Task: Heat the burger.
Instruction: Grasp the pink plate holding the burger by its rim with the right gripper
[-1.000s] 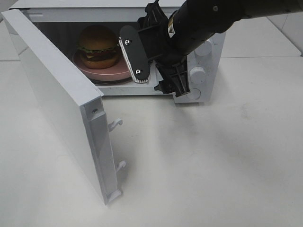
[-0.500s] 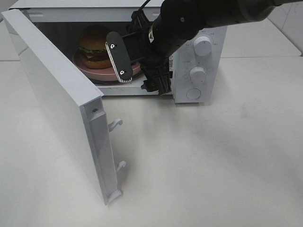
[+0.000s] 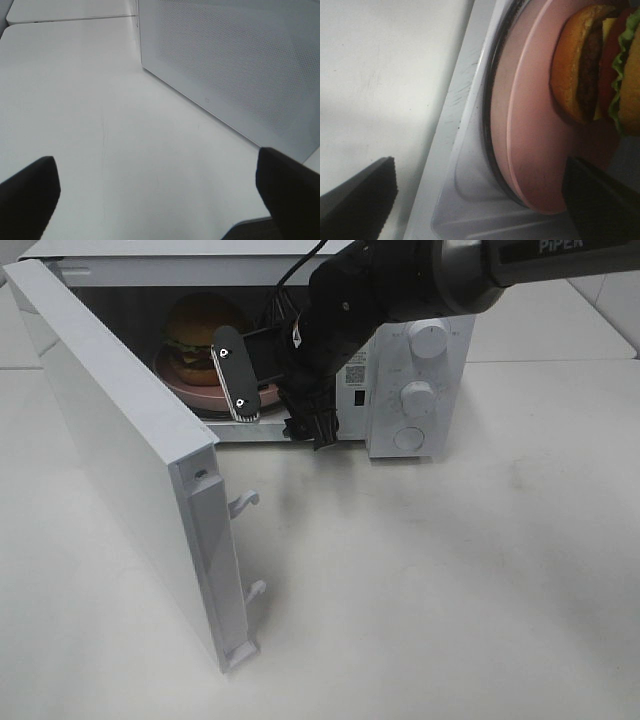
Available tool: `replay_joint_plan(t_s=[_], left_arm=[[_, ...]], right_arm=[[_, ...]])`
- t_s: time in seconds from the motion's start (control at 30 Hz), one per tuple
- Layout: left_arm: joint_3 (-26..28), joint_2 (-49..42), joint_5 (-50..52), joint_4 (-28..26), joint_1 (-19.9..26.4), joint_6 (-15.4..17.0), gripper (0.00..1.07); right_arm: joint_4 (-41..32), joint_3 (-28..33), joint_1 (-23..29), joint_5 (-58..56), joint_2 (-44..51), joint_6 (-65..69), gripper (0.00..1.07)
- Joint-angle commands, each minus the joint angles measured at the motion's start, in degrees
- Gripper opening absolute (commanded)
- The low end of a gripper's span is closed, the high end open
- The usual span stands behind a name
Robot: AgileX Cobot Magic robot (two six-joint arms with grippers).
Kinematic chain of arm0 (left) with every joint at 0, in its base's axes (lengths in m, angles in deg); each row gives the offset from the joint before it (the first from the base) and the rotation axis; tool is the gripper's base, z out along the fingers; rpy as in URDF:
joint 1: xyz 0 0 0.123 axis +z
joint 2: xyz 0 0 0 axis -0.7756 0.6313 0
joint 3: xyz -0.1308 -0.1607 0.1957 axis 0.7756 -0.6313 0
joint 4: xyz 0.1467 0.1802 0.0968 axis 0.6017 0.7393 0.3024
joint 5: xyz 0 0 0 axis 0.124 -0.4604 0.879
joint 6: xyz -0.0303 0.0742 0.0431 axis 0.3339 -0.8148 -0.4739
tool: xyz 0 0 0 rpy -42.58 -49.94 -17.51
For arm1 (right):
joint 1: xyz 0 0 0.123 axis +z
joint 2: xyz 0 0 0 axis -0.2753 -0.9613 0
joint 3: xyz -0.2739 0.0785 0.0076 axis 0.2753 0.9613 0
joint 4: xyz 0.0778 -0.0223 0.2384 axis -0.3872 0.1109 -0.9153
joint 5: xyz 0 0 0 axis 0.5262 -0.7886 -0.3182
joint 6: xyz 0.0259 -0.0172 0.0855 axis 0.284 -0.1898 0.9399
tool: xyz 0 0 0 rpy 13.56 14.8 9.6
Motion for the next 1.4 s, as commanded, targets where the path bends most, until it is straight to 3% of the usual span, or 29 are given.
replay_joint_plan(t_s=[0.03, 0.7, 1.13, 1.23, 1.27, 1.3, 1.4], left_arm=[[0.06, -0.86, 0.74, -0.29, 0.17, 0.17, 1.0], [0.06, -0.86, 0.74, -0.29, 0.17, 0.17, 1.0], [0.06, -0.86, 0.74, -0.29, 0.17, 0.11, 1.0], [0.06, -0.86, 0.74, -0.29, 0.17, 0.11, 1.0], [0.06, -0.86, 0.74, -0.29, 0.17, 0.11, 1.0], [0.06, -0.86, 0.74, -0.29, 0.17, 0.11, 1.0], [0.06, -0.86, 0.74, -0.29, 0.17, 0.11, 1.0]], right_arm=[[-1.26, -2.75, -0.17, -0.63, -2.35, 0.52, 0.85], [-2.41, -20.23, -0.17, -9.34, -12.61, 0.52, 0.81], [-6.88, -24.58, -1.55, -10.43, -17.02, -0.17, 0.77], [-6.99, -24.75, -1.55, -10.26, -17.48, -0.17, 0.67], [-7.28, -25.04, -1.55, -10.26, -17.88, -0.17, 0.58], [-7.28, -25.04, -1.55, -10.26, -17.88, -0.17, 0.58], [-8.31, -25.04, -1.55, -8.77, -18.11, -0.17, 0.31]])
